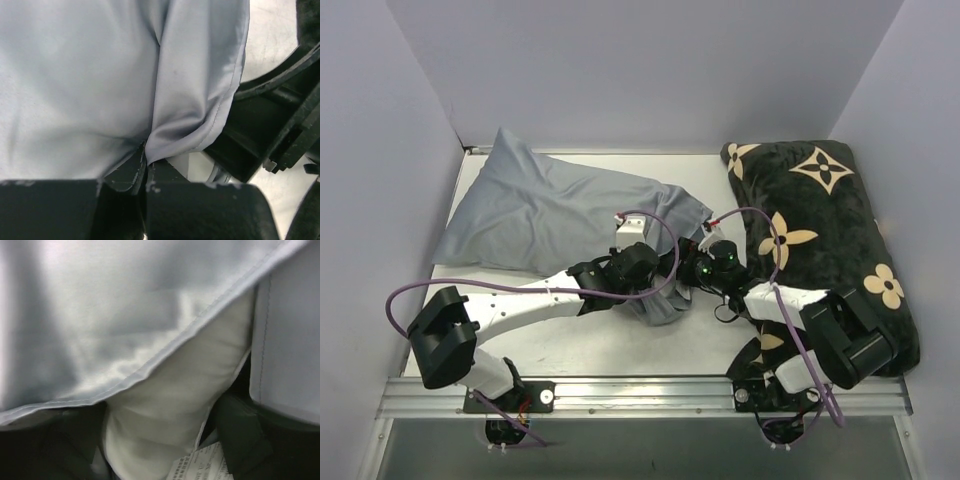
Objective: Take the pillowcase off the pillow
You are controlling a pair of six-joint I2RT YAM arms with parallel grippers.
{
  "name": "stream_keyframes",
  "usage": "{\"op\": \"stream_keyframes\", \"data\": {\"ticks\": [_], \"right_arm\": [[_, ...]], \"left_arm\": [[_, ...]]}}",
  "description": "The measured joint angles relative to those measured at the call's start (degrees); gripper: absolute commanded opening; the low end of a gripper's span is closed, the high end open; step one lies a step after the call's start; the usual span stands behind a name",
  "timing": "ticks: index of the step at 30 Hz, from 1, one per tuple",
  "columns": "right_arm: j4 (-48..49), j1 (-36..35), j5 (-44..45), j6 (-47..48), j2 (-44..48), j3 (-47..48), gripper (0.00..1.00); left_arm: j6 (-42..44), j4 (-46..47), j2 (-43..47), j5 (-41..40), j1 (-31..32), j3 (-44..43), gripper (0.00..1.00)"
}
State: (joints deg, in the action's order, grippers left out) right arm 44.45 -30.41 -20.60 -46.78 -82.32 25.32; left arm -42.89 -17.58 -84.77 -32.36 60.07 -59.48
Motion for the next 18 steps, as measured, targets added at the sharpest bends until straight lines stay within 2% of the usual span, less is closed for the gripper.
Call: {"op": "stream_keyframes", "data": {"ticks": [3,6,8,9,11,12,14,15,18], "right_arm": [[1.31,-0.26,0.24,0.7,0.5,0.04,0.0],[-1.62,-1.79,2.71,1.81,4.28,0.17,0.0],[-6.8,-3.69,5.46,3.52,8.85,0.63,0.0],[-10.1,-4.7,6.97,4.5,11.63,1.14,0.0],[-18.34,-6.34,9.97,6.62,16.61,3.8,0.0],[-21.86,-6.84,11.06,7.65,18.36,5.75,0.0],[-28.11,-7.41,13.07,9.27,20.48,10.21,0.0],[-31.39,-7.63,13.99,10.05,20.87,13.44,0.0],[-37.7,-8.39,16.17,12.0,20.83,21.35,0.0]], "left_arm": [[0.42,-0.22,0.0,1.01,0.0,0.0,0.0],[1.53,-0.61,0.0,2.23,-0.02,-0.02,0.01],[2.6,-1.2,0.02,3.34,-0.2,-0.52,0.08],[3.28,-1.77,0.11,3.96,-0.24,-1.05,0.19],[5.05,-2.89,0.76,5.7,-0.24,-2.58,0.29],[6.03,-3.32,1.31,6.34,-0.22,-3.69,0.4],[8.0,-4.0,3.04,7.93,-0.02,-6.56,0.5],[8.79,-4.33,3.87,8.63,0.0,-8.2,0.58],[10.97,-5.16,6.34,10.6,0.0,-12.85,0.7]]}}
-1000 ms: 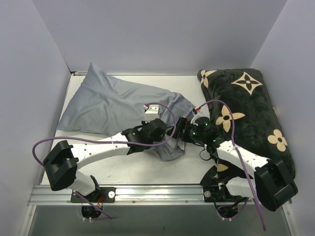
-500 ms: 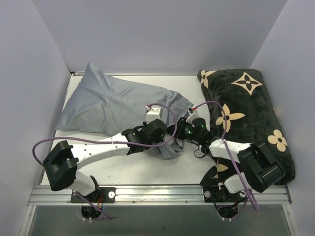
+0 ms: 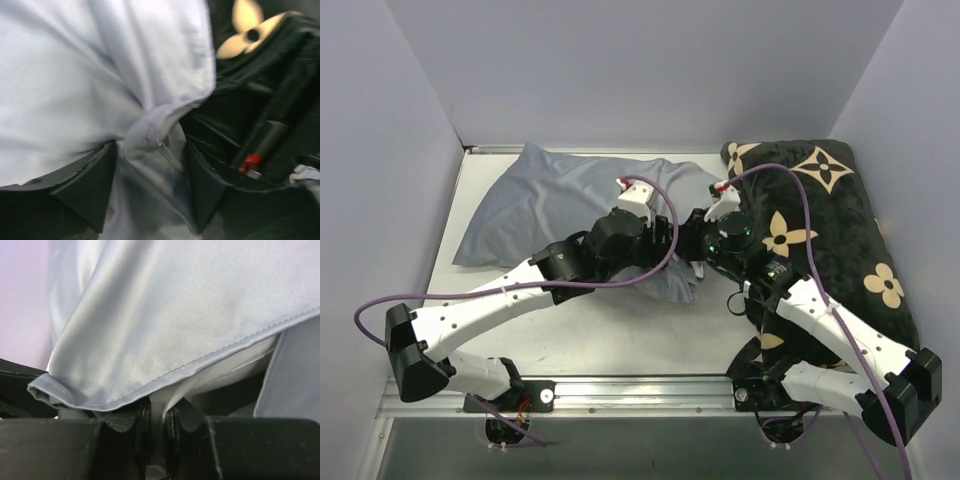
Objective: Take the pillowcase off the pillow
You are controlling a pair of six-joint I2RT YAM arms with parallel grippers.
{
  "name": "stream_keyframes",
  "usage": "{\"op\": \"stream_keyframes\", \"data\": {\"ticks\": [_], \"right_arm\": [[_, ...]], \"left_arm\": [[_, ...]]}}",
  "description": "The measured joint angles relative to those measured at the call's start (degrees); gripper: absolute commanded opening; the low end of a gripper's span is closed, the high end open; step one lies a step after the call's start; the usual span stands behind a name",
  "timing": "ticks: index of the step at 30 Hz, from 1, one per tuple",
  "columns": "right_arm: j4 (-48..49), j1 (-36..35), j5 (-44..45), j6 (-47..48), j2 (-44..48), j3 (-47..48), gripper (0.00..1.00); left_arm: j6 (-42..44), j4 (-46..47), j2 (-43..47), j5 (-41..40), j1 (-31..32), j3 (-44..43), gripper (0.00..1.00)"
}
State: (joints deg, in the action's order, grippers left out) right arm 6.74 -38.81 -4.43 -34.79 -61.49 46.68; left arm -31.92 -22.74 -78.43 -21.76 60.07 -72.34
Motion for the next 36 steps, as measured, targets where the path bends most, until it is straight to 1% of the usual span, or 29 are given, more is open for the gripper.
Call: {"op": "stream_keyframes", "data": {"ticks": [1,2,6,10,14,18,22,27,28,30,31,32,34,35,36], "right_arm": [[-1.62,-0.28,0.48,0.55,-0.13,2.29,0.0],[-3.37,-0.5,1.05,1.03,-0.28,4.44,0.0],[-8.76,-0.85,2.71,2.08,-2.71,11.28,0.0],[-13.16,-1.05,3.23,2.08,-6.45,15.69,0.0],[-15.93,-1.36,3.98,2.08,-9.53,18.6,0.0],[-17.84,-1.97,4.52,2.05,-10.51,20.04,0.0],[-18.82,-2.34,4.72,1.95,-10.6,20.98,0.0],[-19.93,-2.91,5.25,1.92,-11.34,22.36,0.0],[-20.31,-2.91,5.33,1.92,-11.5,22.69,0.0],[-20.76,-2.93,5.46,1.95,-11.65,23.02,0.0],[-21.05,-2.93,5.55,1.95,-11.8,23.23,0.0],[-21.33,-2.91,5.6,1.97,-12.04,23.58,0.0],[-22.03,-2.93,5.79,2.1,-12.76,24.57,0.0],[-22.45,-2.91,5.92,2.16,-13.16,25.16,0.0],[-22.73,-2.91,6.1,2.32,-13.51,25.73,0.0]], "left_arm": [[0.85,-0.31,0.81,0.76,0.09,-1.62,0.75],[1.36,-0.48,1.49,1.07,0.17,-2.71,0.77],[2.36,-0.85,4.83,1.88,1.84,-4.11,0.79],[2.73,-1.75,7.96,0.02,6.56,-3.98,0.83],[3.28,-2.36,11.23,-3.82,11.47,-2.91,0.89],[3.5,-3.19,11.8,-9.07,14.19,-2.89,0.89],[2.36,-3.76,9.55,-13.88,14.73,-2.16,0.87],[0.9,-3.48,6.69,-16.68,14.99,-0.28,0.75],[0.7,-3.48,6.56,-16.85,15.15,0.2,0.68],[-0.02,-3.41,6.45,-16.98,15.39,0.98,0.58],[-0.48,-3.23,6.45,-17.0,15.58,1.38,0.49],[-1.09,-3.17,6.45,-17.03,15.69,1.84,0.35],[-2.49,-2.93,6.49,-17.05,16.06,3.1,0.23],[-3.04,-2.62,6.67,-17.03,16.33,4.15,0.15],[-4.0,-2.58,6.95,-16.94,16.61,5.35,0.12]]}}
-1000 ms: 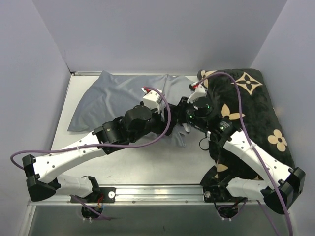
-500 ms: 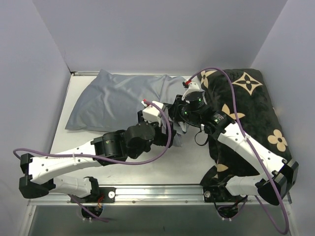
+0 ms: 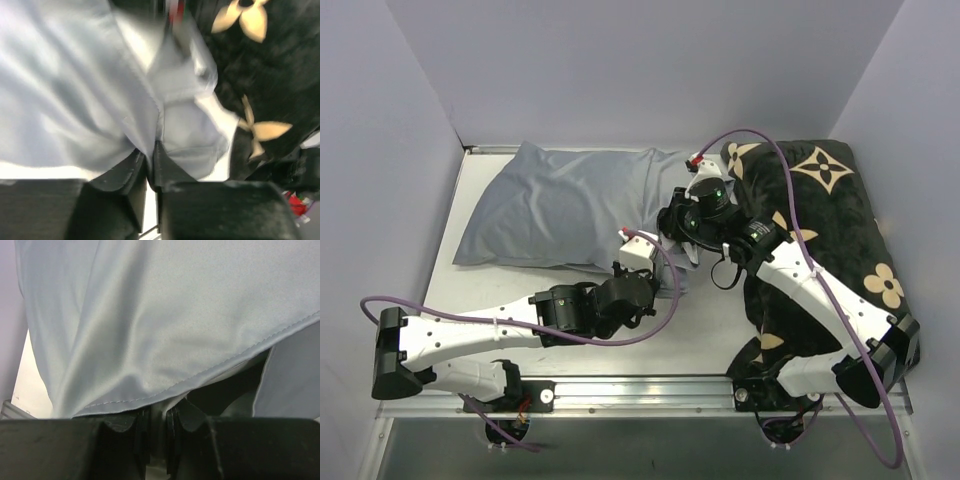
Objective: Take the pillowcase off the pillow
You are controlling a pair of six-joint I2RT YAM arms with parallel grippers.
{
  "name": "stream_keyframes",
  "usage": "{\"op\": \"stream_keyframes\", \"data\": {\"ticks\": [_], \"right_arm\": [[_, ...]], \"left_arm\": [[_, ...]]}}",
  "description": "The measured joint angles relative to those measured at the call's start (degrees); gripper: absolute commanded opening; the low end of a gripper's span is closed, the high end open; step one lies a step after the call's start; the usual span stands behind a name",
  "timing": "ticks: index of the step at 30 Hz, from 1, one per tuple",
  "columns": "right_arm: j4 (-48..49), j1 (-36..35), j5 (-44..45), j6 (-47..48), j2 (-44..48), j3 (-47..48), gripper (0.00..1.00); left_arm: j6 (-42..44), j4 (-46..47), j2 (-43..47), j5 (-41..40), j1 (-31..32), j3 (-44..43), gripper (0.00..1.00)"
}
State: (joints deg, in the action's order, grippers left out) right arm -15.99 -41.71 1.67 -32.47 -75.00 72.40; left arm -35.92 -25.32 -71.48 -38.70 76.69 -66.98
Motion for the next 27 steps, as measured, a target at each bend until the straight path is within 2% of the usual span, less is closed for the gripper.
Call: {"op": "stream_keyframes", "data": {"ticks": [2,5,11,17,27], "right_arm": [[-0.83,0.0,0.33,0.35,-0.76,1.36,0.0],[-2.12,0.09,0.55,0.9,-1.46,2.91,0.0],[-5.11,2.54,-1.14,1.07,-2.19,4.79,0.0],[-7.78,6.88,-4.15,0.83,-2.64,6.14,0.0],[-13.75,7.56,-4.55,1.27,-6.58,12.5,0.0]], "left_arm": [[-1.86,0.09,0.83,0.17,0.63,2.97,0.04],[-5.25,0.09,2.23,0.37,1.25,7.32,0.0],[-13.05,0.28,5.35,0.02,1.84,14.29,0.0],[-17.64,0.26,6.29,-0.74,1.95,15.58,0.0],[-16.57,4.72,-0.15,1.22,4.04,15.43,0.0]]}}
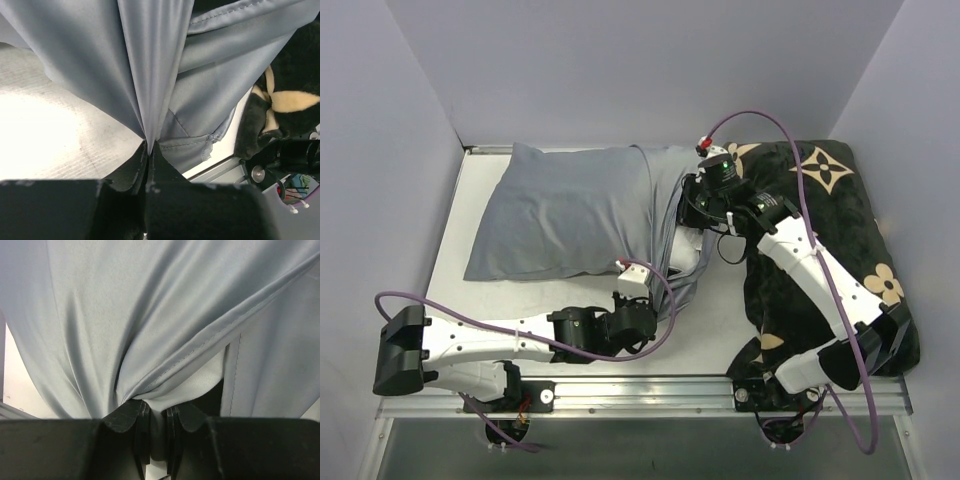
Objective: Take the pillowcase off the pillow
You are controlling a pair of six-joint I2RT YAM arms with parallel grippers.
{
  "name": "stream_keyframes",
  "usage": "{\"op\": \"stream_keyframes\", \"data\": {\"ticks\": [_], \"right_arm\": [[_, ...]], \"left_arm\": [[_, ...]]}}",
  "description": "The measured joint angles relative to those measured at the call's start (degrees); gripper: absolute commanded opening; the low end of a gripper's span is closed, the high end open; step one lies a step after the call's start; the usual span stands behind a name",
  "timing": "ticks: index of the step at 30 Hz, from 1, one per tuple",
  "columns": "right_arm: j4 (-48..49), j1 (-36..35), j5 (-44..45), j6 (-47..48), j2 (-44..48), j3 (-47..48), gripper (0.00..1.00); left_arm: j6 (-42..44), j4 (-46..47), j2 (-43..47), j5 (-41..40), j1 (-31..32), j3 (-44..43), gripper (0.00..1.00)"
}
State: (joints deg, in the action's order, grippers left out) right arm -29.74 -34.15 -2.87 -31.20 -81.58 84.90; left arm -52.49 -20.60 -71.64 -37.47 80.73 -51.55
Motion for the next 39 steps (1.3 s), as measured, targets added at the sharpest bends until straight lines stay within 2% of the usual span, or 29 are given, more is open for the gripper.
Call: {"op": "stream_keyframes", "data": {"ticks": [11,19,22,23,25,26,30,36,39], "right_arm": [[-6.19,0.09,0.04,-0.11,-4.92,4.72,0.0],[-9.03,0.09,0.13,-0.24,-6.1,5.77,0.0],[-9.09,-0.13,0.33,-0.42,-6.19,5.99,0.0],[-8.72,-0.35,0.79,-0.48,-6.16,6.08,0.0],[-6.47,-0.9,1.97,-0.7,-6.08,6.27,0.0],[-4.52,-1.29,2.75,-0.83,-5.95,6.29,0.0],[-0.74,-2.67,4.22,-1.49,-5.22,6.29,0.0],[0.0,-4.59,5.05,-1.55,-4.83,6.29,0.0],[0.02,-5.29,5.2,-1.57,-4.83,6.29,0.0]], "left_arm": [[0.61,0.94,-7.26,0.85,1.09,-0.39,0.0],[2.21,1.27,-9.4,1.31,1.46,-0.52,0.0],[2.91,0.55,-9.53,1.14,1.73,-1.38,0.24],[3.06,0.15,-9.29,1.49,2.05,-1.66,0.36],[4.33,-0.59,-7.93,3.08,3.52,-1.51,0.48],[5.18,-0.59,-6.75,3.8,4.22,-1.22,0.61],[8.24,-0.33,-0.04,4.79,5.44,-0.57,0.69],[11.72,-0.24,7.87,3.06,5.38,-1.44,0.7],[11.02,-1.27,9.31,-1.29,5.38,-3.04,0.7]]}}
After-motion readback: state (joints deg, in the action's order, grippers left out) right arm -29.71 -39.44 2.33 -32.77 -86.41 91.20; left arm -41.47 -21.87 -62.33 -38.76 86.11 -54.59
